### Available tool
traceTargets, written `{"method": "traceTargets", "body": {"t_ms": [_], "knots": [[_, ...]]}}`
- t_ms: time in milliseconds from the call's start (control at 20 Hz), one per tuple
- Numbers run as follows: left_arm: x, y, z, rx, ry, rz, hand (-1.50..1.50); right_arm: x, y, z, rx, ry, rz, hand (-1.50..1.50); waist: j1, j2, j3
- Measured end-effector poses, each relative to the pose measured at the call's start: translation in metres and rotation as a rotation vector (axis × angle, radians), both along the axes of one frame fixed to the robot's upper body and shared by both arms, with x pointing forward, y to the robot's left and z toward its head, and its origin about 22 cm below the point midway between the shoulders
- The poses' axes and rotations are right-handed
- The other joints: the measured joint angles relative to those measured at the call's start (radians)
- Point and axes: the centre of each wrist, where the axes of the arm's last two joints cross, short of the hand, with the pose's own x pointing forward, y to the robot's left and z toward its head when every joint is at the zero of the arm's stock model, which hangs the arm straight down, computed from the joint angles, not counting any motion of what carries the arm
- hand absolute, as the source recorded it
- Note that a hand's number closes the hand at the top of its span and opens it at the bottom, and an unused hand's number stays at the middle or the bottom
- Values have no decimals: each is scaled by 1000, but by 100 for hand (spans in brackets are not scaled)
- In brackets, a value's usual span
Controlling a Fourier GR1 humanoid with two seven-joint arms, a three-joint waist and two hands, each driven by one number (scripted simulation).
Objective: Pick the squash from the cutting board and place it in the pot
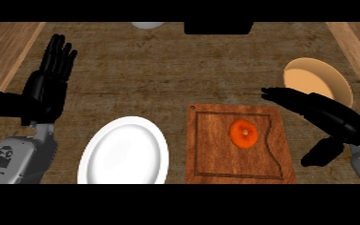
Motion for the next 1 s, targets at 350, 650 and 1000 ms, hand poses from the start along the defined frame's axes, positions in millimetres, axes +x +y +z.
{"method": "traceTargets", "body": {"t_ms": [350, 650, 1000], "knots": [[2, 4, 1, -2, 1, 2, 0, 0, 19, -29, -44, 59, 6, -150, 1, 1, 0], [6, 3, -6, -11, 3, 6, 0, -1, 29, -43, -22, 32, 34, -150, 0, 2, 1], [-2, 2, -6, -7, 5, 8, 0, -2, 42, -53, -46, 4, 8, -150, 0, 1, 1]]}}
